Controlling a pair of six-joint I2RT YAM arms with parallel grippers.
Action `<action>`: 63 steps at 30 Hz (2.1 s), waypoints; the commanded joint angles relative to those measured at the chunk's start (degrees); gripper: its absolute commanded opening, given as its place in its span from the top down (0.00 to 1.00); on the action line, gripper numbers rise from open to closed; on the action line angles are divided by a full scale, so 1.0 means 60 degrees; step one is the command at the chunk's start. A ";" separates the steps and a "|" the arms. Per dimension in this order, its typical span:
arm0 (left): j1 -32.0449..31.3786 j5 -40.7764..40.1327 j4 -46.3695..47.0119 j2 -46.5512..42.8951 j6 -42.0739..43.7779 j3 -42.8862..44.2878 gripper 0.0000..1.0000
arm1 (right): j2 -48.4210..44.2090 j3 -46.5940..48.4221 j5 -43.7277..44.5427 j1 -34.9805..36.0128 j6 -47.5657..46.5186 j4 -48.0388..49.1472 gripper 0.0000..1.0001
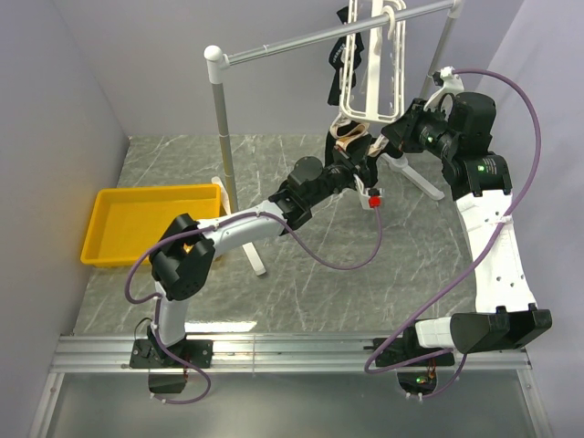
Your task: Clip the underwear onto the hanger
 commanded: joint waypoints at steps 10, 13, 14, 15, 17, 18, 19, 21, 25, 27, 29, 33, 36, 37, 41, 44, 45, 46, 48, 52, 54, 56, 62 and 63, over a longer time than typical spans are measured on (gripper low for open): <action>0.0125 -0.0043 0.0453 0.0053 -0.0130 0.0259 1.00 | 0.0110 0.0522 -0.0088 -0.0046 -0.0382 -0.0471 1.00; 0.0139 -0.0072 0.0438 0.0067 -0.0189 0.0332 1.00 | 0.0110 0.0493 -0.0058 -0.0046 -0.0441 -0.0530 1.00; 0.0139 -0.0057 0.0453 0.0067 -0.0175 0.0376 1.00 | 0.0095 0.0493 -0.0044 -0.0046 -0.0441 -0.0516 1.00; 0.0139 -0.0043 0.0453 0.0067 -0.0203 0.0376 1.00 | 0.0095 0.0464 -0.0044 -0.0046 -0.0441 -0.0530 1.00; 0.0139 -0.0028 0.0482 0.0067 -0.0218 0.0376 1.00 | 0.0095 0.0464 0.0000 -0.0046 -0.0456 -0.0515 1.00; 0.0139 0.0001 0.0482 0.0038 -0.0233 0.0347 1.00 | 0.0080 0.0463 0.0015 -0.0046 -0.0456 -0.0472 1.00; 0.0139 0.0074 0.0468 -0.0005 -0.0218 0.0318 1.00 | 0.0080 0.0434 0.0044 -0.0060 -0.0470 -0.0472 1.00; 0.0139 0.0104 0.0482 -0.0064 -0.0276 0.0259 1.00 | 0.0109 0.0449 0.0059 -0.0046 -0.0427 -0.0413 1.00; 0.0081 0.0250 0.0453 -0.0181 -0.0335 0.0171 1.00 | 0.0168 0.0434 0.0030 -0.0046 -0.0338 -0.0311 1.00; 0.0066 0.0280 0.0351 -0.0255 -0.0379 0.0142 0.99 | 0.0168 0.0376 0.0030 -0.0046 -0.0338 -0.0252 1.00; 0.0008 0.0280 0.0365 -0.0284 -0.0423 0.0127 1.00 | 0.0168 0.0346 0.0044 -0.0046 -0.0324 -0.0223 1.00; -0.0066 0.0265 0.0394 -0.0211 -0.0423 0.0171 0.99 | 0.0124 0.0317 -0.0014 -0.0046 -0.0324 -0.0208 1.00; -0.0095 0.0221 0.0394 -0.0152 -0.0496 0.0317 1.00 | 0.0124 0.0332 0.0000 -0.0046 -0.0338 -0.0252 1.00; -0.0110 0.0221 0.0409 -0.0138 -0.0511 0.0419 1.00 | 0.0124 0.0332 0.0000 -0.0046 -0.0353 -0.0237 1.00; -0.0168 0.0148 0.0350 -0.0050 -0.0614 0.0698 1.00 | 0.0110 0.0288 -0.0044 -0.0046 -0.0367 -0.0296 1.00; -0.0168 0.0104 0.0263 0.0023 -0.0687 0.0903 1.00 | 0.0095 0.0302 -0.0058 -0.0031 -0.0412 -0.0296 1.00; -0.0168 0.0104 0.0234 0.0067 -0.0687 0.0962 1.00 | 0.0109 0.0302 -0.0058 -0.0046 -0.0441 -0.0310 1.00; -0.0168 0.0060 0.0219 0.0082 -0.0673 0.1049 1.00 | 0.0124 0.0317 -0.0073 -0.0046 -0.0441 -0.0354 1.00; -0.0168 0.0031 0.0160 0.0140 -0.0702 0.1138 0.99 | 0.0124 0.0361 -0.0088 -0.0031 -0.0456 -0.0369 1.00; -0.0168 0.0074 0.0116 0.0170 -0.0702 0.1182 1.00 | 0.0153 0.0390 -0.0088 -0.0031 -0.0499 -0.0398 1.00; -0.0183 0.0089 0.0058 0.0170 -0.0746 0.1211 1.00 | 0.0153 0.0390 -0.0102 -0.0031 -0.0470 -0.0369 1.00; -0.0183 0.0118 0.0028 0.0170 -0.0760 0.1240 1.00 | 0.0183 0.0419 -0.0146 -0.0031 -0.0456 -0.0369 1.00; -0.0183 0.0177 -0.0045 0.0141 -0.0848 0.1255 0.99 | 0.0285 0.0566 -0.0205 -0.0031 -0.0368 -0.0398 1.00; -0.0197 0.0163 -0.0045 0.0155 -0.0877 0.1255 1.00 | 0.0314 0.0595 -0.0205 -0.0031 -0.0368 -0.0398 1.00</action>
